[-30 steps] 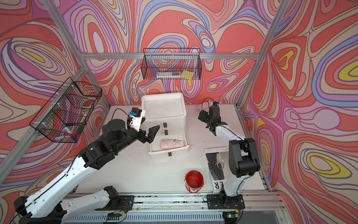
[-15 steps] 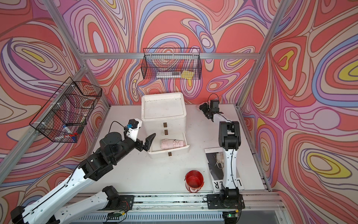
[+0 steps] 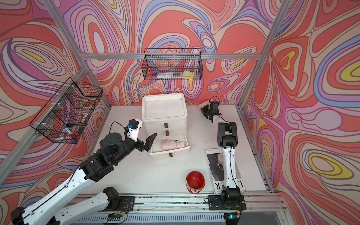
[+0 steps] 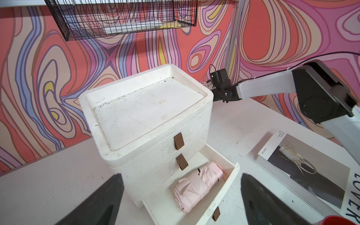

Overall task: Place the umbrella in the drawer by color
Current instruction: Pick up the umbrella from the center of the board.

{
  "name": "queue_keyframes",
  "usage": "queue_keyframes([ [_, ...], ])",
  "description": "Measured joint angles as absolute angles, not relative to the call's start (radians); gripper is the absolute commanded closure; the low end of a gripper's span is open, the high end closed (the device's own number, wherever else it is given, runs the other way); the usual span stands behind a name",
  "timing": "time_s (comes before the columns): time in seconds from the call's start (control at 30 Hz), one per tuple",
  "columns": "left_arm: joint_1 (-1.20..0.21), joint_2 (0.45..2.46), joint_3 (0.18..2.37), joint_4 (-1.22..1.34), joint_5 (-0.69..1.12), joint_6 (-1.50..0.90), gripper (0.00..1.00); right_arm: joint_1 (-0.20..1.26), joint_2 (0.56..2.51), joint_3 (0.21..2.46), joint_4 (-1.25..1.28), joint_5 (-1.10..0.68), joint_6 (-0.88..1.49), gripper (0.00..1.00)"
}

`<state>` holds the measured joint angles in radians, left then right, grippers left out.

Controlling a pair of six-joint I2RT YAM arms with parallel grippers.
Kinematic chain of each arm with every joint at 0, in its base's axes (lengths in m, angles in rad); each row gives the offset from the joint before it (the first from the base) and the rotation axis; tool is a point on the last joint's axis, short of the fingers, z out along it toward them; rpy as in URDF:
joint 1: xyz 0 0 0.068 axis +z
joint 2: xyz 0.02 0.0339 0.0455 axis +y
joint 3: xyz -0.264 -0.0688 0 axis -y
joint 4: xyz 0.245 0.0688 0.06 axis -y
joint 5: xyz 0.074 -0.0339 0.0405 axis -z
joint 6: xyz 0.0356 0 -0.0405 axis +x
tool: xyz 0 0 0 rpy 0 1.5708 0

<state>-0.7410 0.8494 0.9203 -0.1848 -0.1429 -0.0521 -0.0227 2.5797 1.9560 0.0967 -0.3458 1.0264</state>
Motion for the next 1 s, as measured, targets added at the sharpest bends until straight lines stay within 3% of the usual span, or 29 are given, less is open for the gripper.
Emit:
queue_keyframes([
  [0.37, -0.741, 0.856, 0.920, -0.186, -0.137, -0.080, 0.01, -0.168, 2.202, 1.428, 0.286, -0.431, 0.955, 1.00],
  [0.7, -0.741, 0.865, 0.947, -0.210, -0.142, -0.144, 0.01, -0.159, 1.478, 0.811, 0.644, -0.528, 1.021, 1.00],
  [0.83, -0.741, 0.896, 1.029, -0.226, -0.134, -0.268, 0.01, -0.148, 1.168, 0.645, 0.631, -0.549, 1.022, 1.00],
  [1.0, -0.796, 0.962, 1.039, -0.101, -0.108, -0.422, 0.04, -0.056, 0.848, 0.645, 0.437, -0.535, 0.928, 1.00],
])
